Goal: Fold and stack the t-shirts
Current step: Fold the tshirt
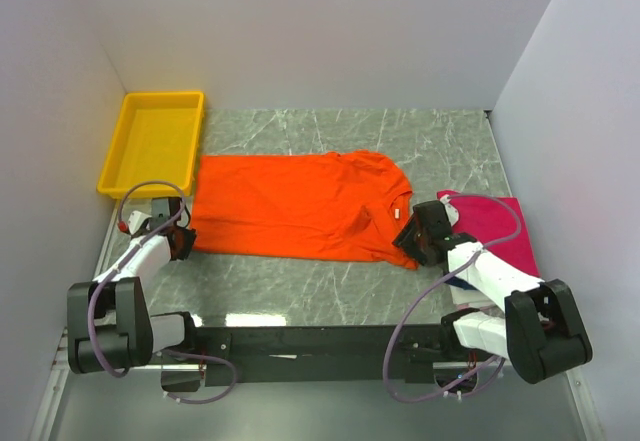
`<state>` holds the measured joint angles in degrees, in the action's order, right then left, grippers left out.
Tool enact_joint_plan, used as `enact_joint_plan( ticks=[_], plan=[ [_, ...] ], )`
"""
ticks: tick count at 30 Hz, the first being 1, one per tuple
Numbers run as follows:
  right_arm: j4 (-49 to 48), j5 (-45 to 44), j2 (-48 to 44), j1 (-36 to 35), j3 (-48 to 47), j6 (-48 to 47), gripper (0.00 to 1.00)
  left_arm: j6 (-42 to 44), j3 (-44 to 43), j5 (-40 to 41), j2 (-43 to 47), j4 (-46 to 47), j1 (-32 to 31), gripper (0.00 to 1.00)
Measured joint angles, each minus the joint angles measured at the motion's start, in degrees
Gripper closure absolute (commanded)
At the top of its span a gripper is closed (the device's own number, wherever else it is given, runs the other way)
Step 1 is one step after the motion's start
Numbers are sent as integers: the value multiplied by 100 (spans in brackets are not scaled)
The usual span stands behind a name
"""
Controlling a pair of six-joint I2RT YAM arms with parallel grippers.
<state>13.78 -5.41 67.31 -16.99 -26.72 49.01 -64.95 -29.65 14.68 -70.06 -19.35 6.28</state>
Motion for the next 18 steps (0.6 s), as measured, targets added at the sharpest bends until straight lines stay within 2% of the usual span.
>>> enact_joint_plan(
  ticks=[2,9,18],
  plan=[
    [24,42,-7,61,0,2,43,-11,-4,46,-48,-22,0,99],
    [553,59,-479,155,68,-2,41,-50,22,87,136,-289,-4,99],
    [1473,160,-1351,232,166,59,39,-118,138,122,1491,-1344,-7,99]
  ],
)
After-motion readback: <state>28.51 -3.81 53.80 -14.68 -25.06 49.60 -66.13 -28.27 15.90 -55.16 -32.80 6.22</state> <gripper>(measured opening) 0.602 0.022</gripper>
